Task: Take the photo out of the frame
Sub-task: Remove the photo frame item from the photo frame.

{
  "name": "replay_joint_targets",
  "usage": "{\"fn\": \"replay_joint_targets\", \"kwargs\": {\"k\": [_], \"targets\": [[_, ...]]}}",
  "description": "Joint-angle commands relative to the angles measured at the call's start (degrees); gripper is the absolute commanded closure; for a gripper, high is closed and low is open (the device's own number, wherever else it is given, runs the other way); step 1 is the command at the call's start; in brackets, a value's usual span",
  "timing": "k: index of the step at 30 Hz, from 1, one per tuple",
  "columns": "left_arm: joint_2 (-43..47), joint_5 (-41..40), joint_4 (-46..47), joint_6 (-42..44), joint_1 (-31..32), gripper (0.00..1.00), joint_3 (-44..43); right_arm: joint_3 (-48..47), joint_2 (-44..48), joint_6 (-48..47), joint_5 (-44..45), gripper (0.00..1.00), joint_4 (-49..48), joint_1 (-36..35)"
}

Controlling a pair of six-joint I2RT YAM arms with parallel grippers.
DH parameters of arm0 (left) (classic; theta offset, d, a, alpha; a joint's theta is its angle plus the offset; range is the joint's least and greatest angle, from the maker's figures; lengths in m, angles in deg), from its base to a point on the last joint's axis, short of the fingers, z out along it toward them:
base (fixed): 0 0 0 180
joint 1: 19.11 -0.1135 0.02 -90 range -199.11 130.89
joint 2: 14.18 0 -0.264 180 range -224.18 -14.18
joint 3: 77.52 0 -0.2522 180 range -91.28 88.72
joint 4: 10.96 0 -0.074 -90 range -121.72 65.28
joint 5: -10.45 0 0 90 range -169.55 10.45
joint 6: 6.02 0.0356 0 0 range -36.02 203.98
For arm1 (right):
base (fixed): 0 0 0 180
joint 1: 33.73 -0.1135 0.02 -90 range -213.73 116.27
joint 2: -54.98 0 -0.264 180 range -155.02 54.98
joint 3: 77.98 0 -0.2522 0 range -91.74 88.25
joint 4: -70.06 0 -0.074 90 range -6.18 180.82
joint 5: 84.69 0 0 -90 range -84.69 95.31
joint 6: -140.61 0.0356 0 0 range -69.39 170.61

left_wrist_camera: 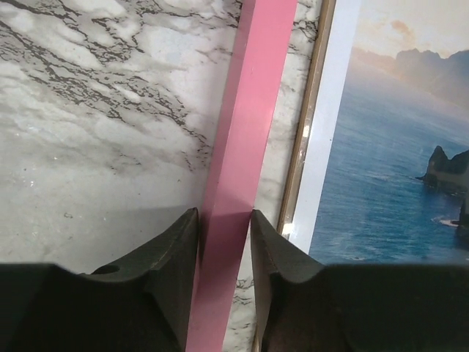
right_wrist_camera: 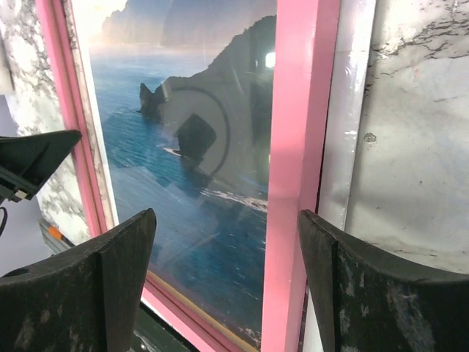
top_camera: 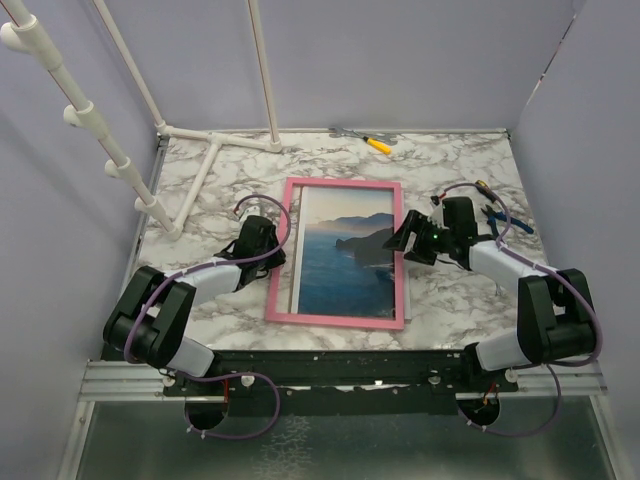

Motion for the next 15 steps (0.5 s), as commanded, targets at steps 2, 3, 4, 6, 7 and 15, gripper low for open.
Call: {"fn": "replay_joint_targets", "kwargs": {"k": [2, 3, 4, 6, 7, 15], "targets": [[-0.5, -2.2, -2.5, 1.5, -0.8, 0.69, -0.6, -1.1, 0.8, -2.7, 4.8, 0.16, 4.8, -0.1], [-0.6, -2.4, -2.5, 1.6, -0.9, 0.70, -0.5, -1.0, 1.5, -2.9, 5.8, 0.16, 5.5, -0.1], [-0.6, -2.6, -2.4, 1.7, -0.9, 0.70, -0.5, -0.9, 2.1, -3.3, 6.8, 0.16, 6.2, -0.1], [-0.7, -2.5, -2.4, 1.7, -1.0, 0.71, -0.3, -0.8, 3.2, -4.0, 8.2, 0.16, 8.0, -0.1], [-0.6, -2.5, -2.4, 1.8, -1.0, 0.71, -0.2, -0.4, 3.7, -4.3, 8.4, 0.16, 8.5, -0.1], [0.2, -1.8, -2.4, 2.4, -1.1, 0.79, -0.4, 5.0, 9.6, -2.9, 6.0, 0.16, 10.8, -0.1]]}}
